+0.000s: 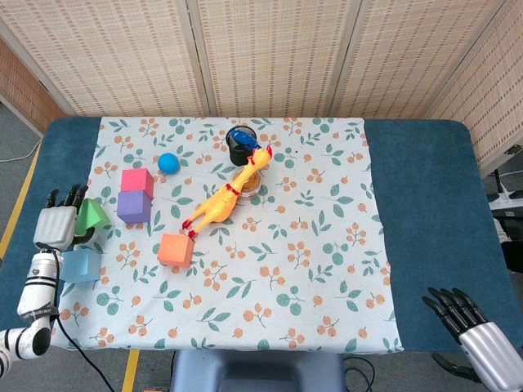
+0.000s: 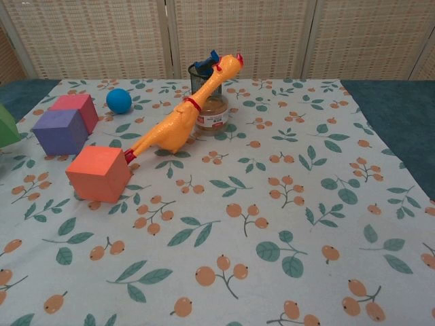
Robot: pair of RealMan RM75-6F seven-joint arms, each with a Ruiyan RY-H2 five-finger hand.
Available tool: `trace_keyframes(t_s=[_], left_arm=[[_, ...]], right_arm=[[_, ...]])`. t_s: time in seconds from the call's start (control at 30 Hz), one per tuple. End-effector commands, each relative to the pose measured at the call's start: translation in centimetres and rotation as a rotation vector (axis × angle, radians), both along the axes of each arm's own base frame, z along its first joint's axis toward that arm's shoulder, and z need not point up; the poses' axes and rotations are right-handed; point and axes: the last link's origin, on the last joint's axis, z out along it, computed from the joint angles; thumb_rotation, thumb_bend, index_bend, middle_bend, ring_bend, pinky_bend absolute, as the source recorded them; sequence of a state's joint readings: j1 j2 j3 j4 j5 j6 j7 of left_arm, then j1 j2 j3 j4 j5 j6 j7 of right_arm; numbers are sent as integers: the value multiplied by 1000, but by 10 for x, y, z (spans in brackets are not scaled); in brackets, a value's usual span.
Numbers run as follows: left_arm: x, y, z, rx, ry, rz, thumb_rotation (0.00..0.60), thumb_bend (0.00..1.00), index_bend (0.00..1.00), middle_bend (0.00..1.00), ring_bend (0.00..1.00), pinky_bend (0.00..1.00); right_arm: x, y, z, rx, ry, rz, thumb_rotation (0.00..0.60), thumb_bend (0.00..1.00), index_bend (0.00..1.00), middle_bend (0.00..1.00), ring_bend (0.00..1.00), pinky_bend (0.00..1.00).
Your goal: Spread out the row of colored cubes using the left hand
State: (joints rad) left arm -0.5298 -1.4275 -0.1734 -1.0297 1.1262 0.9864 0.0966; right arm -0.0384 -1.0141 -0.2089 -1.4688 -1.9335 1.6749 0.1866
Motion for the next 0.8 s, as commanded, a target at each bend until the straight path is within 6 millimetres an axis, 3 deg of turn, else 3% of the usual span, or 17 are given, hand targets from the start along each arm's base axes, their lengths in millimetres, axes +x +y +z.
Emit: trace_keyframes(t_s=[0.03,0.17,0.43,0.53,0.67,0.8], left_arm=[[-12,11,1,16,29,77,600,417,0,38,349,31],[-20,12,-9,-69,41,134,600,412,0,23,229,39],[1,8,-9,-80,3,62,600,380,0,0,1,46],[11,3,-8,-71,2,12,600,377,0,0,30,41],[28,-2,-14,-103,-27,-51,600,381,0,0,182,13],[37,1,-22,-136,-33,-81,600,379,0,0,215,13]], right_arm=[[0,0,0,2,2,-1,600,117,0,0,0,0],[0,1,1,-1,5,-5,600,117,0,0,0,0],[1,1,0,8,6,-5,600,122,0,0,0,0],[1,1,1,4,-3,-2,600,123,0,0,0,0],[1,1,0,10,-5,0,600,123,0,0,0,0],[1,1,1,11,-10,-3,600,123,0,0,0,0]])
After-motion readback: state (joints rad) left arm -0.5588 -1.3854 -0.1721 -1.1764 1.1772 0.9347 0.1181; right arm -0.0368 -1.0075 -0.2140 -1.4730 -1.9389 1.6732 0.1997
